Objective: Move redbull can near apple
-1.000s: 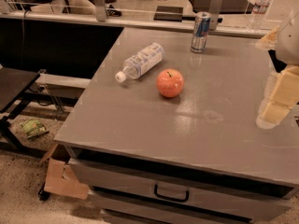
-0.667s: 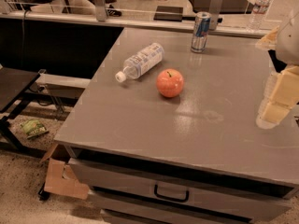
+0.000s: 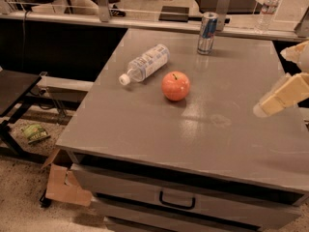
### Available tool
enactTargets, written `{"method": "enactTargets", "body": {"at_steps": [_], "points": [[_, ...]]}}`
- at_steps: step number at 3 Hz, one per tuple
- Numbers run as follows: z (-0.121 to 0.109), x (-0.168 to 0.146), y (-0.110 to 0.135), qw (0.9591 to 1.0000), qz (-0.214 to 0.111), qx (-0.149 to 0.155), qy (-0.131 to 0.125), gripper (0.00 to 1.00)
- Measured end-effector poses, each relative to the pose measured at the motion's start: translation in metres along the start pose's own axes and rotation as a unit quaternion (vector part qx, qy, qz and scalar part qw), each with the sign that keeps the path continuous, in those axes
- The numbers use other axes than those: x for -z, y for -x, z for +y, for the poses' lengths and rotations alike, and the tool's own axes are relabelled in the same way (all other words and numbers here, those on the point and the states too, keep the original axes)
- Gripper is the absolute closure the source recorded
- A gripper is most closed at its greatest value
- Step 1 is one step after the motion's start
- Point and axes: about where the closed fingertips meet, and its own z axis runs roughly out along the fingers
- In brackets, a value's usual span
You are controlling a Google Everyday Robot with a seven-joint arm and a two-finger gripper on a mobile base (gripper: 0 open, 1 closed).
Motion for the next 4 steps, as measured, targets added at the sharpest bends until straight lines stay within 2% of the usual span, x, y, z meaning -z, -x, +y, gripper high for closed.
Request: {"method": "enactTargets", "body": {"at_steps": [1,2,3,4], "points": [[-0.030,-0.040,0.012,0.9904,-0.111,-0.083,-0.003,0.00],[-0.066,-0.068,0.040,0.9726,-0.195,-0.125,-0.016,0.00],[-0.098,-0.080,0.055,0.9554,-0.246,-0.156,-0.047,0.00],[-0.107,-0.081,0.059,0.9510,-0.257,-0.162,-0.060,0.00]]}}
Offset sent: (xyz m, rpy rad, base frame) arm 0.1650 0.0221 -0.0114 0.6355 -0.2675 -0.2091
